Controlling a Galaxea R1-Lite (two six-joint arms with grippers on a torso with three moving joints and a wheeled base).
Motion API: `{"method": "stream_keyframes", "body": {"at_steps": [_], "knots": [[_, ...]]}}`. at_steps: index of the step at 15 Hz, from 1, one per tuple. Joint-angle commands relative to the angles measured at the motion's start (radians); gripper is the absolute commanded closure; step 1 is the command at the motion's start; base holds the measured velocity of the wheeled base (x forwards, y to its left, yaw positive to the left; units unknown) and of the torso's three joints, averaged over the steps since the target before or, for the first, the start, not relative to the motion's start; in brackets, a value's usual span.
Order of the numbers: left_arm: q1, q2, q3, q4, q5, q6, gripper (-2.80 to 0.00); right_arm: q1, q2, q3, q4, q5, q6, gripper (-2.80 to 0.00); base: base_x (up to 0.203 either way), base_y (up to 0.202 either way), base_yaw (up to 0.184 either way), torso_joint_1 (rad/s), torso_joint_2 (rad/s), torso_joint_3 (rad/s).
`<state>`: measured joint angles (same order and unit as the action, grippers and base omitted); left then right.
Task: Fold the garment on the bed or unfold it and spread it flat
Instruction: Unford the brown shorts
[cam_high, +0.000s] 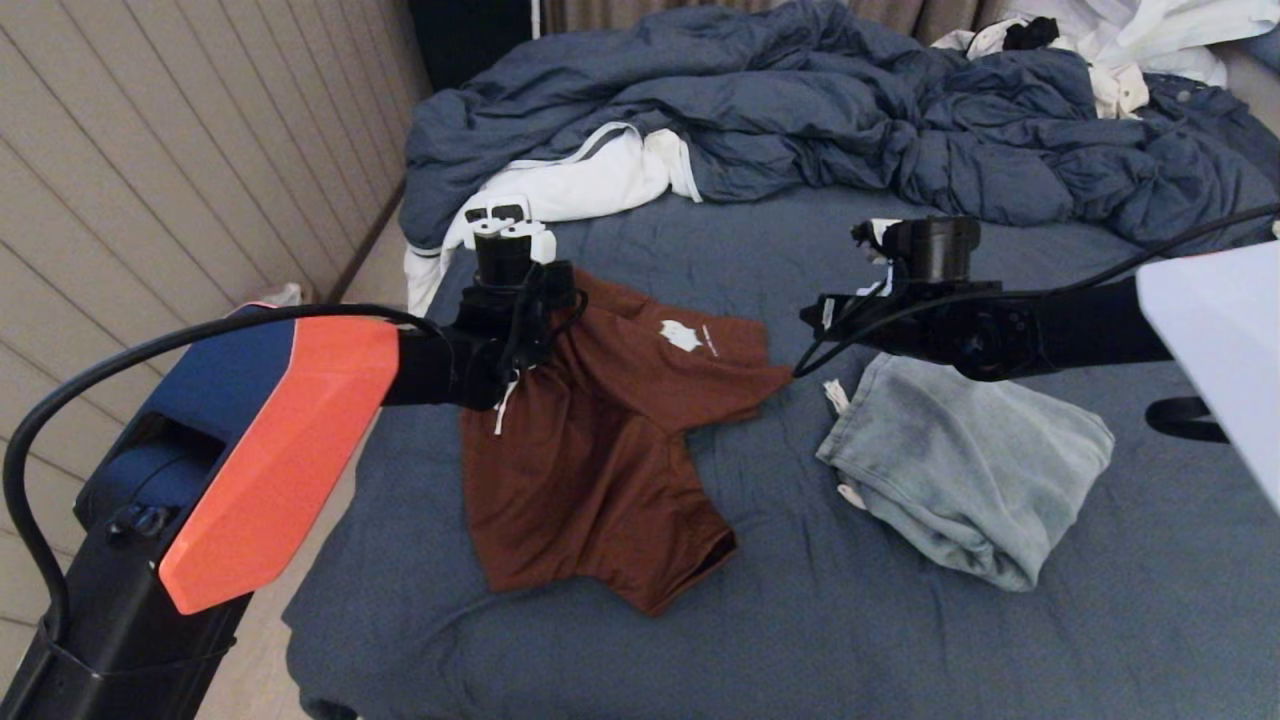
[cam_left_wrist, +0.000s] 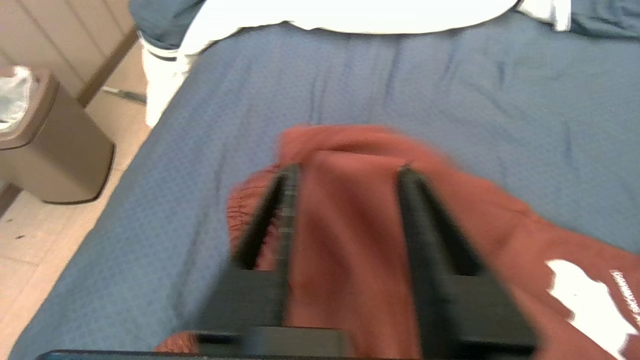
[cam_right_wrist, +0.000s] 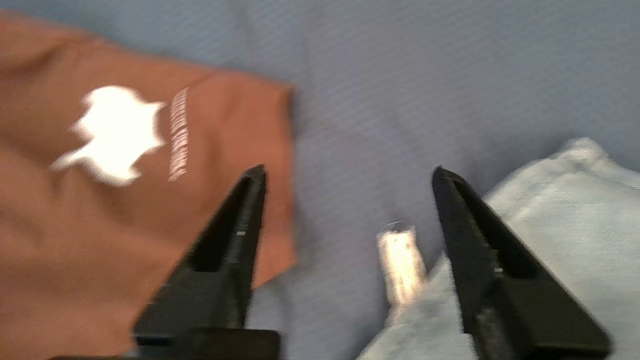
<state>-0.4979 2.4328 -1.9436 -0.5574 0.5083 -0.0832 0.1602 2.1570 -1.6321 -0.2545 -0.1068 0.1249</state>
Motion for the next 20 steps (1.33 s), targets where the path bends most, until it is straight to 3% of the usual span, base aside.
{"method": "stream_keyframes", "body": {"at_steps": [1, 5, 7, 10, 11, 12, 16, 18, 20], "knots": [[-0.001, -0.009, 0.000, -0.001, 0.001, -0.001, -2.80, 0.001, -0.018, 0.026, -0.020, 0.001, 0.001, -2.80, 0.000, 0.000, 0.000, 0.000, 0.00, 0.000], [0.000, -0.045, 0.003, -0.020, 0.026, -0.009, -2.80, 0.005, -0.052, 0.077, -0.084, 0.002, -0.004, -2.80, 0.000, 0.000, 0.000, 0.000, 0.00, 0.000], [0.006, -0.119, 0.065, -0.022, 0.052, -0.034, -2.80, 0.016, -0.098, 0.117, -0.078, 0.009, 0.003, -2.80, 0.000, 0.000, 0.000, 0.000, 0.00, 0.000], [0.017, -0.261, 0.402, -0.026, 0.025, -0.083, -2.80, 0.097, -0.186, 0.274, -0.067, 0.012, 0.035, -2.80, 0.000, 0.000, 0.000, 0.000, 0.00, 0.000], [0.018, -0.311, 0.556, -0.038, 0.001, -0.110, 0.00, 0.135, -0.221, 0.335, -0.066, 0.013, 0.052, -2.80, 0.000, 0.000, 0.000, 0.000, 0.00, 0.000], [0.019, -0.358, 0.715, -0.060, -0.022, -0.138, 0.00, 0.187, -0.246, 0.386, -0.062, 0.012, 0.069, 0.00, 0.000, 0.000, 0.000, 0.000, 0.00, 0.000], [0.015, -0.462, 1.220, -0.243, -0.105, -0.202, 0.00, 0.335, -0.298, 0.432, 0.089, 0.039, 0.087, 0.00, 0.000, 0.000, 0.000, 0.000, 0.00, 0.000], [0.009, -0.468, 1.340, -0.369, -0.146, -0.224, 0.00, 0.405, -0.310, 0.440, 0.155, 0.051, 0.089, 0.00, 0.000, 0.000, 0.000, 0.000, 0.00, 0.000], [0.006, -0.406, 1.356, -0.422, -0.156, -0.244, 0.00, 0.472, -0.301, 0.447, 0.204, 0.053, 0.092, 0.00, 0.000, 0.000, 0.000, 0.000, 0.00, 0.000]]}}
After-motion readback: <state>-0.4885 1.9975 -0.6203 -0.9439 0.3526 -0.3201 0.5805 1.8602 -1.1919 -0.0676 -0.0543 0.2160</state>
